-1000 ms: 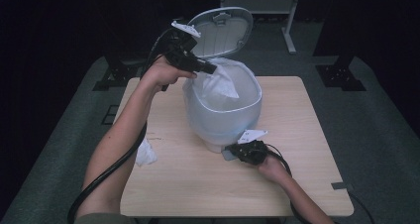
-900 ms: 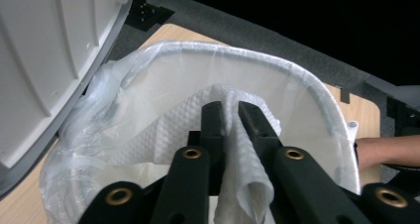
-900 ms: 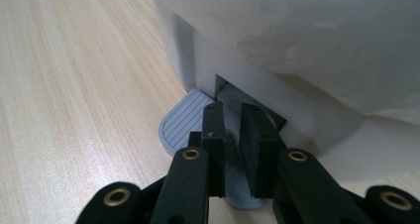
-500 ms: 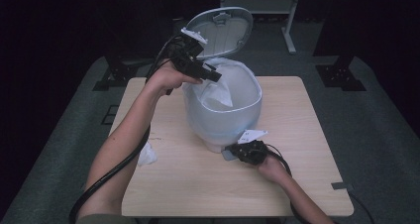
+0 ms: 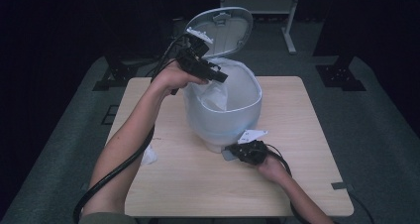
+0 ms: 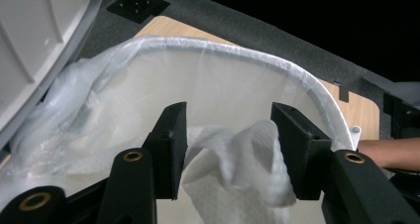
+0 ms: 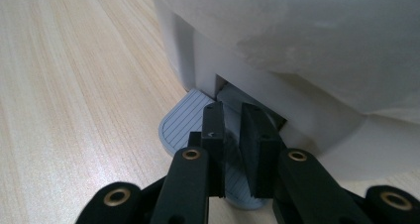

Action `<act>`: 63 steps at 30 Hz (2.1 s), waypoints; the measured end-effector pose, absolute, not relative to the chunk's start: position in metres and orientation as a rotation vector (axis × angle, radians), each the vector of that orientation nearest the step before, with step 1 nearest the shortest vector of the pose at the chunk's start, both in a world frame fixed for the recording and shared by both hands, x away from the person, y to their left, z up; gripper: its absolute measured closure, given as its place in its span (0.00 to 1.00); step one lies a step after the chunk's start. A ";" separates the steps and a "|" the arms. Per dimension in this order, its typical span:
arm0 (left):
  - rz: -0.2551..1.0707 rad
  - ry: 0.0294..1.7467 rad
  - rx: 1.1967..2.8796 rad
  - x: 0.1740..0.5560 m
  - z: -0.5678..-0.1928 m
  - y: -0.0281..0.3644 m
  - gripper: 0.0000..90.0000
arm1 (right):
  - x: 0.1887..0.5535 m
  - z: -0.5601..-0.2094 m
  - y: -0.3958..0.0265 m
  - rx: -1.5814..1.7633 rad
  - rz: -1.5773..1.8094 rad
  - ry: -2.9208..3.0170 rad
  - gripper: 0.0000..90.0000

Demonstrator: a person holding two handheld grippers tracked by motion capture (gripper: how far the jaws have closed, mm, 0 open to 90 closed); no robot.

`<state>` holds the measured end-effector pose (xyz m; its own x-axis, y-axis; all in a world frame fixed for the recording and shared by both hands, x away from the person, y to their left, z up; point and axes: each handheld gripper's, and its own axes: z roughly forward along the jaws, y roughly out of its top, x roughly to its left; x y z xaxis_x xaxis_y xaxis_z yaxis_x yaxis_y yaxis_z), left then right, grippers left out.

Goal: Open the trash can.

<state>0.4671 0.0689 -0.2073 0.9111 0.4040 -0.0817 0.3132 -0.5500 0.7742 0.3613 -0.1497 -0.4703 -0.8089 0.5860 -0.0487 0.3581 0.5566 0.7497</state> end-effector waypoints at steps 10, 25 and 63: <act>0.111 0.487 2.176 0.464 -0.202 0.064 0.53 | 0.361 -0.470 -0.150 0.779 1.103 2.502 0.89; 0.101 0.475 2.161 0.451 -0.203 0.080 0.51 | 0.361 -0.470 -0.149 0.780 1.098 2.501 0.89; 0.142 0.600 2.078 0.408 -0.226 0.174 0.38 | 0.359 -0.470 -0.148 0.794 1.087 2.492 0.89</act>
<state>0.4083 0.1741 -0.2257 0.8735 0.4690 -0.1305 0.3603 -0.4425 0.8212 0.3595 -0.1476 -0.4695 -0.7991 0.5984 -0.0575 0.3651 0.5591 0.7444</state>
